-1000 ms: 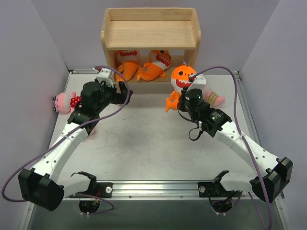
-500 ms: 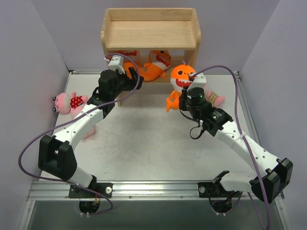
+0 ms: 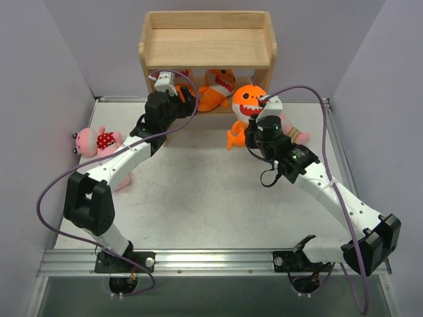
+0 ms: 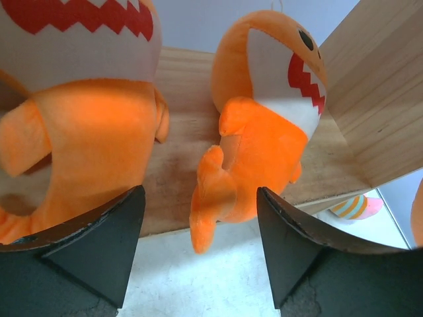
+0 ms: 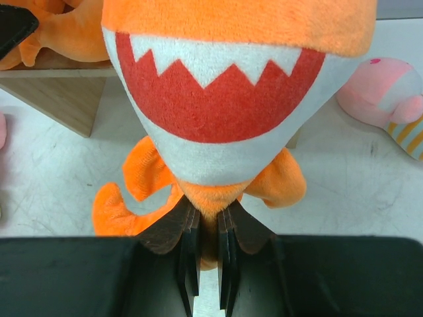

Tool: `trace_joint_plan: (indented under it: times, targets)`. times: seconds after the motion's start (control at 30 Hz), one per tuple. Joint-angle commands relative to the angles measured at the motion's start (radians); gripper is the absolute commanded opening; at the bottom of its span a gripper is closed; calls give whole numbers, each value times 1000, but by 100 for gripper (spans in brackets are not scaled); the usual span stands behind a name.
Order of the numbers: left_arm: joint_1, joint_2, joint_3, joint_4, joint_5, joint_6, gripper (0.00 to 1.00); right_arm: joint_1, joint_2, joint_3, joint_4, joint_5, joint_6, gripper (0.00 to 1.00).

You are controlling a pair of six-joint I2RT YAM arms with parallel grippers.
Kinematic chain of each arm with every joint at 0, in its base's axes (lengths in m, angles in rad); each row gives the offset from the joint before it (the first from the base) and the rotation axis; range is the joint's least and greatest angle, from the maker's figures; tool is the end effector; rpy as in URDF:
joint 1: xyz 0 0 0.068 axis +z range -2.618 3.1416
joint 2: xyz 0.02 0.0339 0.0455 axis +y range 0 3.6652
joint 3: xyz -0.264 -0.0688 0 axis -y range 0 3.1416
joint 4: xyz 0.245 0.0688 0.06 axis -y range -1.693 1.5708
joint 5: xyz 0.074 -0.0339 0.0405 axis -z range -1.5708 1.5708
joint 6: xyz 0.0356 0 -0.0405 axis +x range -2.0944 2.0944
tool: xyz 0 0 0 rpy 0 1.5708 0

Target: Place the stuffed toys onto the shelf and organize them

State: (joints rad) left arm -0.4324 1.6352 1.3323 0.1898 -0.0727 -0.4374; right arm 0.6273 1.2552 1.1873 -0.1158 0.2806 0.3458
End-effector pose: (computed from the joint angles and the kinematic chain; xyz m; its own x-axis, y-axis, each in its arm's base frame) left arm 0.3620 -0.1642 0.3488 -0.2421 -0.3536 -0.9035 0.2758 0.8677 -0.4135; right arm 0.2430 0.1640 0.3879 -0.2556 0.2170 -0.9421 -0.2731 0.9186 0.2857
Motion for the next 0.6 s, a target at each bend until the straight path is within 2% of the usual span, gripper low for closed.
trace_joint_plan:
  times: [0.0, 0.2, 0.33, 0.4, 0.43, 0.57]
  targets:
    - [-17, 17, 59, 82, -13, -12, 75, -12, 19, 55, 41, -12, -22, 0]
    - [-28, 54, 74, 94, -22, -18, 66, -44, 67, 95, 51, -29, -25, 0]
    - [-28, 57, 64, 106, -47, -23, 48, -70, 101, 126, 59, -50, -28, 0]
    - [-28, 55, 56, 122, -53, -26, 43, -81, 125, 150, 59, -60, -27, 0]
    - [-28, 54, 45, 131, -65, -29, 37, -83, 133, 156, 62, -61, -28, 0]
    - [-26, 52, 25, 137, -101, -57, 28, -86, 183, 196, 68, -64, -34, 0]
